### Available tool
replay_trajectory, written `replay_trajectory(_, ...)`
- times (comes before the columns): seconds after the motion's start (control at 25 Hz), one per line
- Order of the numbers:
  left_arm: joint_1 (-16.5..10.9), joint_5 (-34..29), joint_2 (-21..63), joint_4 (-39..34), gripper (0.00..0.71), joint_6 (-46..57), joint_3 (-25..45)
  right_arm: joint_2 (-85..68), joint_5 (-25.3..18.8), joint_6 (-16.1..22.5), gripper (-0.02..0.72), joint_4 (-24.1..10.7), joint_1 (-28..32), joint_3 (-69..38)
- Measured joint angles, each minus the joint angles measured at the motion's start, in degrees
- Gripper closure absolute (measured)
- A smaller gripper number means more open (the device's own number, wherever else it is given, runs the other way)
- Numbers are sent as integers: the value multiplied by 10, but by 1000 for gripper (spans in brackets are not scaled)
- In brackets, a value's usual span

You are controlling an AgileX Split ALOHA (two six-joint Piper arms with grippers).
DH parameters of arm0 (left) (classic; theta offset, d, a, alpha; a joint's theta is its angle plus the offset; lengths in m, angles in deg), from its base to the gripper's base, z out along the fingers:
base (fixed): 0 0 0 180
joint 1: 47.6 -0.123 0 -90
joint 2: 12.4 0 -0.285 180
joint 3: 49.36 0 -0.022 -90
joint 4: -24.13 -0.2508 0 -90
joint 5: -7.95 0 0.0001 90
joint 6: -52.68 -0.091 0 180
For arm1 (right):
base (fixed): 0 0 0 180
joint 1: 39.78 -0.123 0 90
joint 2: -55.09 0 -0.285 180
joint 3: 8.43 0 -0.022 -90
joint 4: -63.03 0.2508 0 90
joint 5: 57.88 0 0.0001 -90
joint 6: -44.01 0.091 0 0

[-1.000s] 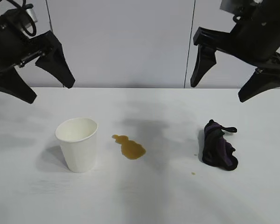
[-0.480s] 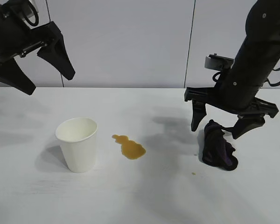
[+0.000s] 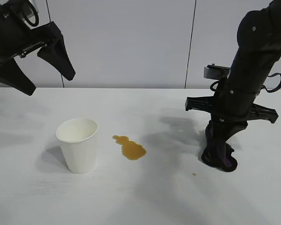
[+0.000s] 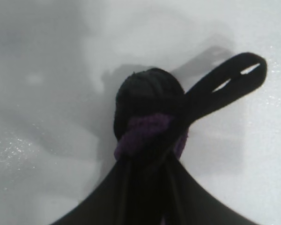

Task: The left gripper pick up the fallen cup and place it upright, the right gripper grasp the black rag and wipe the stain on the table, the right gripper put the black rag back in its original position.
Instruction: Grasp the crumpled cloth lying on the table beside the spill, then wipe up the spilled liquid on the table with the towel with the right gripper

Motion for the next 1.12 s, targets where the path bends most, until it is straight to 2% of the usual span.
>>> replay_trajectory(0.16,0,0,0,0,17,0,0,-22,-11,-1,599,15,-26,16)
replay_trajectory(0.32,0,0,0,0,17,0,0,-31,-31,-4,599,27,-86,72)
replay_trajectory(0.56,0,-2,0,0,17,0,0,-3,-34,-9,599,39,-164,140)
replay_trajectory(0.92,0,-14,0,-1,17,1,0,106,-15,-17,599,39,-218,196)
replay_trajectory(1.12,0,-14,0,-1,17,1,0,148,-14,-18,599,41,-221,234)
